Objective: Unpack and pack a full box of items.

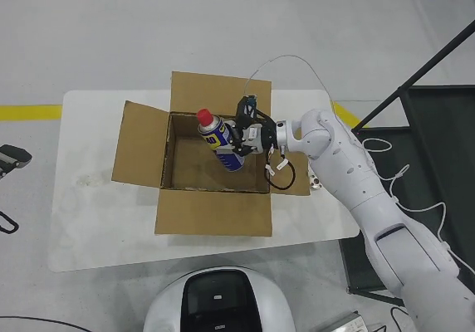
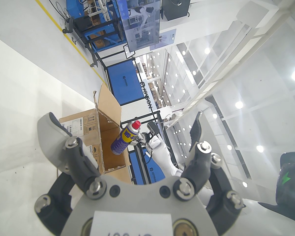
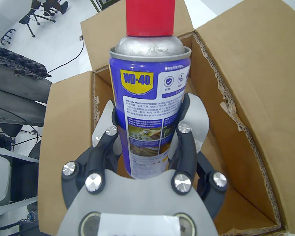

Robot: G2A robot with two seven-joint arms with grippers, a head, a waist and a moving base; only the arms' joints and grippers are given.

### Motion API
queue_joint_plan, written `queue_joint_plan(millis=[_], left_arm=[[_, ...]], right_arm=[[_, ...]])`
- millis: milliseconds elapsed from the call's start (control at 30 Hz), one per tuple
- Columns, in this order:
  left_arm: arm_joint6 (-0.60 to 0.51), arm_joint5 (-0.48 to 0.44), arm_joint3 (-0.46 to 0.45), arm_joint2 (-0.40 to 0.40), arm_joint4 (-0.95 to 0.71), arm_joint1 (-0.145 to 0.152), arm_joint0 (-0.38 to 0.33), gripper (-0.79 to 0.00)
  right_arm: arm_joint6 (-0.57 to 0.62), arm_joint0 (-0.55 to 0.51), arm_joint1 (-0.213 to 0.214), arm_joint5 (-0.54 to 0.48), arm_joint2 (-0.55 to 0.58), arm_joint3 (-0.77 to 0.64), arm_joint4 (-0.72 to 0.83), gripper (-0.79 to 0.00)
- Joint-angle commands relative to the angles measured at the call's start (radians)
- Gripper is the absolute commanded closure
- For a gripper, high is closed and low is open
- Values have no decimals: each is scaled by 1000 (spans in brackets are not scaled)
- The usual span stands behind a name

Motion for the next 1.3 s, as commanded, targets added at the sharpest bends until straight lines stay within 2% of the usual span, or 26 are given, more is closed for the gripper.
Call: queue_joint_plan(millis=[0, 1267], left_arm=[[0, 0, 0, 0, 0, 0, 0, -785], [0, 0, 0, 0, 0, 0, 0, -785]], right_arm=[[-2, 3, -1, 0, -3, 16, -1, 0], [-25, -15, 2, 7, 2, -12, -6, 0]])
